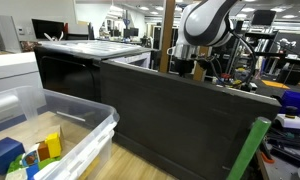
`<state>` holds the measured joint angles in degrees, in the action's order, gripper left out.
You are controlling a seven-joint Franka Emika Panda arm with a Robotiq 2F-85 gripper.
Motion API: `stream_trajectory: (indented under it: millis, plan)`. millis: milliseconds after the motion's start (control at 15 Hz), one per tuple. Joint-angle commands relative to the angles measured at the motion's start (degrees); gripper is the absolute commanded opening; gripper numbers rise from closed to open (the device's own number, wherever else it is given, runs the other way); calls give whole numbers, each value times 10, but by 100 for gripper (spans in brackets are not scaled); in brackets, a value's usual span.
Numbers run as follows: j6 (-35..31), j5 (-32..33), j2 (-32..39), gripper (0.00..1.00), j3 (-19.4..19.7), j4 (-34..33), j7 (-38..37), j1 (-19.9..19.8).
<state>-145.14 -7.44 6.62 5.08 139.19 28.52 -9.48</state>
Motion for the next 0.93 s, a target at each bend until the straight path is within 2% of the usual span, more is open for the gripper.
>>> stream_trajectory:
  millis: [0, 333, 733, 867]
  plan:
    - [-41, -26, 9, 100, 1, 17, 27, -13]
    - [-74, -43, 34, 100, -4, 19, 37, -29]
    - [-83, -97, 63, 100, -34, 2, 58, -41]
    - [-96, -97, 72, 100, -38, -2, 62, -41]
